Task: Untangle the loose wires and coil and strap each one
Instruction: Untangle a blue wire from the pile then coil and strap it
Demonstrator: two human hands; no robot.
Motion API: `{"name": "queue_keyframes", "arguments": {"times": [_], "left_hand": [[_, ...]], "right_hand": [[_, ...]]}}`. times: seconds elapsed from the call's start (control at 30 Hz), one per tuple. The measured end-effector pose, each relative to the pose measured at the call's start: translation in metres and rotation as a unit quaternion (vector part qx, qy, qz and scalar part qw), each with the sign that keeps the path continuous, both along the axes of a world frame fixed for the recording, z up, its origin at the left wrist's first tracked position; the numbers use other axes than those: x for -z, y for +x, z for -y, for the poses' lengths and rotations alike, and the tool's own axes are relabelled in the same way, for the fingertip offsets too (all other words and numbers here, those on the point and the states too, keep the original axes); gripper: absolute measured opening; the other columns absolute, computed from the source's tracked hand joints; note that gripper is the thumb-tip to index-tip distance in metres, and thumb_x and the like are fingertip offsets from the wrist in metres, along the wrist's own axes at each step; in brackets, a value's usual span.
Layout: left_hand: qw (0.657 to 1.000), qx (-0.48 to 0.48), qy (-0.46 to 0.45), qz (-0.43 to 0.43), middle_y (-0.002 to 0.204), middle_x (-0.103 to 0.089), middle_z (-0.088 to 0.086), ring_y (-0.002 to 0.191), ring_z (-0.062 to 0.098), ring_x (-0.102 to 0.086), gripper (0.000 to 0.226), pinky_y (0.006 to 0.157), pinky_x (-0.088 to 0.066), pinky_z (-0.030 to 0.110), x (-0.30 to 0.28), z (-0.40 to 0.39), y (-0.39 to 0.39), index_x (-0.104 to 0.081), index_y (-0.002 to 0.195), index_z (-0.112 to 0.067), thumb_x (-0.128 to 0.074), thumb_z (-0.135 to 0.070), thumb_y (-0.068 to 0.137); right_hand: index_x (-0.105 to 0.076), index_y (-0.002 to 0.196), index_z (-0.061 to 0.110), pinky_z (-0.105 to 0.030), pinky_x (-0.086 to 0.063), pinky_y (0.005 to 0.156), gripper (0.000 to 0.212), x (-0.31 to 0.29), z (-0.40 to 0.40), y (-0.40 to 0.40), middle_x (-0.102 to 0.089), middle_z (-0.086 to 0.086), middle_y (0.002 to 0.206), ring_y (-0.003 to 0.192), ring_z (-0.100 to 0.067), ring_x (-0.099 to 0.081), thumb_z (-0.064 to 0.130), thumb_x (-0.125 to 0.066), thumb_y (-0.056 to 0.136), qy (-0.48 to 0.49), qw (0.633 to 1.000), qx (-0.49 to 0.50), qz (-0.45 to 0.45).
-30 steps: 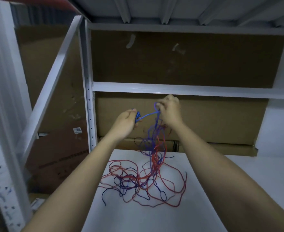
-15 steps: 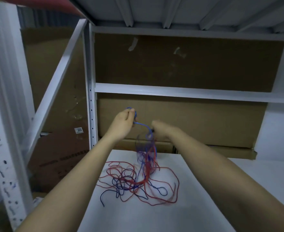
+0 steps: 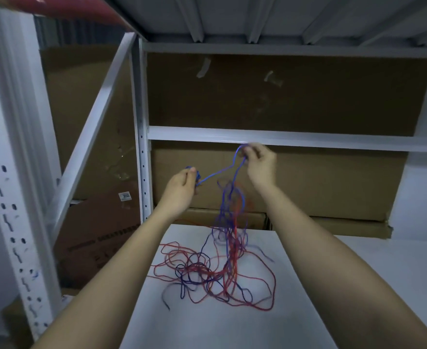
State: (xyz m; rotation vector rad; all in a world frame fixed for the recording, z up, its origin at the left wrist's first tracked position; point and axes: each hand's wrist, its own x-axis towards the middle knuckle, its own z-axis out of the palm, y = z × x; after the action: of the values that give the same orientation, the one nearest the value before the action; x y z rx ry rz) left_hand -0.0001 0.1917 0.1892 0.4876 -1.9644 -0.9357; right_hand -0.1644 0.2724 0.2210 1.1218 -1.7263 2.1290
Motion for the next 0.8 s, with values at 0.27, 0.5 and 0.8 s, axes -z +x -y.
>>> {"name": "queue_keyframes", "arguments": {"times": [0.27, 0.5, 0.8], "left_hand": [[0.999, 0.017, 0.042, 0.009, 0.079, -0.056, 0.001, 0.066, 0.009, -0.051, 0.034, 0.064, -0.043, 0.023, 0.009, -0.003, 0.013, -0.058, 0.093, -0.007, -0.031, -0.024, 0.105], [0.989, 0.057, 0.136, -0.013, 0.067, -0.049, -0.004, 0.053, 0.002, -0.045, 0.036, 0.050, -0.038, 0.010, 0.032, -0.009, 0.018, -0.058, 0.093, -0.007, -0.030, -0.026, 0.105], [0.992, 0.040, 0.114, -0.035, 0.064, -0.049, -0.002, 0.049, -0.003, -0.048, 0.039, 0.052, -0.037, 0.005, 0.046, -0.016, 0.007, -0.058, 0.084, -0.008, -0.029, -0.024, 0.105]], "right_hand": [[-0.067, 0.105, -0.011, -0.015, -0.031, 0.052, 0.024, 0.057, -0.006, -0.005, -0.053, -0.002, 0.061, 0.051, -0.003, -0.043, 0.007, -0.057, 0.094, 0.332, 0.941, -0.058, -0.043], [-0.068, 0.082, 0.018, -0.034, -0.039, 0.059, 0.018, 0.086, -0.007, 0.011, -0.059, -0.010, 0.071, 0.066, -0.027, -0.052, 0.020, -0.056, 0.095, 0.383, 0.912, 0.019, -0.145], [-0.066, 0.115, 0.018, -0.033, -0.046, 0.067, 0.032, 0.139, -0.021, 0.020, -0.065, -0.009, 0.096, 0.090, -0.029, -0.062, 0.037, -0.063, 0.090, 0.456, 0.853, 0.077, -0.243]]}}
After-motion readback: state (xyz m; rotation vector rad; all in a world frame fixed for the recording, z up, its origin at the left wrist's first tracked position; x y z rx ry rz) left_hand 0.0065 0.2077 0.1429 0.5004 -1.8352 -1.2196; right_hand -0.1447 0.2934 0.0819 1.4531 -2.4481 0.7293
